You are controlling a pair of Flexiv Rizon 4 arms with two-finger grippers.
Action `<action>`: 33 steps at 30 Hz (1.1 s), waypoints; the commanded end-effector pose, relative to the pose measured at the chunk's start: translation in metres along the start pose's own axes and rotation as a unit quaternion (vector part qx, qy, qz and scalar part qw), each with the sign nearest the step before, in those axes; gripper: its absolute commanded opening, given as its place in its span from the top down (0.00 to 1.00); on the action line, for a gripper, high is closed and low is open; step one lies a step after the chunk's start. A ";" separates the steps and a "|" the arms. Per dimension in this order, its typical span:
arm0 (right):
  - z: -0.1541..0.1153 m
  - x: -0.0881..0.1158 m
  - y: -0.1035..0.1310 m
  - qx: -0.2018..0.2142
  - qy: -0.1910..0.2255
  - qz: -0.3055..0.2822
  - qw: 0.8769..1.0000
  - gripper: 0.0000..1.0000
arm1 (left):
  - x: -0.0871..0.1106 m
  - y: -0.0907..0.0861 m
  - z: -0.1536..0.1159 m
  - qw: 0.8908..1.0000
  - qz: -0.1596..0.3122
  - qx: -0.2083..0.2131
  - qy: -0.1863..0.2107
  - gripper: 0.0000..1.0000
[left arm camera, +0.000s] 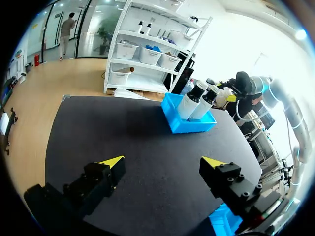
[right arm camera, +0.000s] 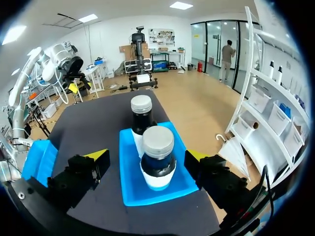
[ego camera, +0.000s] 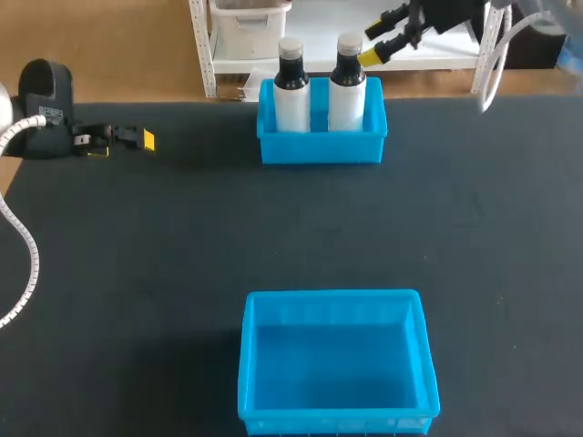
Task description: Pick up the bottle, and place it in the far bin if it is heavy, or in the near bin if it is light.
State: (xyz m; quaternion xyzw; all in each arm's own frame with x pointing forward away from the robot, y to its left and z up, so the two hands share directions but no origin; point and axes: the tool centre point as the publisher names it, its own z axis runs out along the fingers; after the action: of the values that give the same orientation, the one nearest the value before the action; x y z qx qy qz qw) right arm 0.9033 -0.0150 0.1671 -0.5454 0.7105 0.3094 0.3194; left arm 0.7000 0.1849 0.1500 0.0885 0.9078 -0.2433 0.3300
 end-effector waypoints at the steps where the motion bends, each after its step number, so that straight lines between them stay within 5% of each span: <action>1: -0.028 0.003 0.007 -0.039 0.005 0.006 0.999 0.00 | 0.000 0.000 0.000 1.000 0.000 0.000 0.000 0.00; 17: -0.112 0.033 0.065 -0.008 0.018 0.048 0.999 0.00 | 0.000 0.000 0.000 1.000 0.000 0.000 0.000 0.00; 33: -0.114 0.034 0.068 -0.009 0.018 0.051 0.998 0.00 | 0.000 0.000 0.000 1.000 0.000 0.000 0.000 0.00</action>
State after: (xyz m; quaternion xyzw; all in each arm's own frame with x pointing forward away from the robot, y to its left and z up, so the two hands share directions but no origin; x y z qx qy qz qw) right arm 0.8275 -0.1096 0.2151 -0.5322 0.7221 0.3620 0.2536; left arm 0.7000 0.1849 0.1500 0.0885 0.9078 -0.2433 0.3300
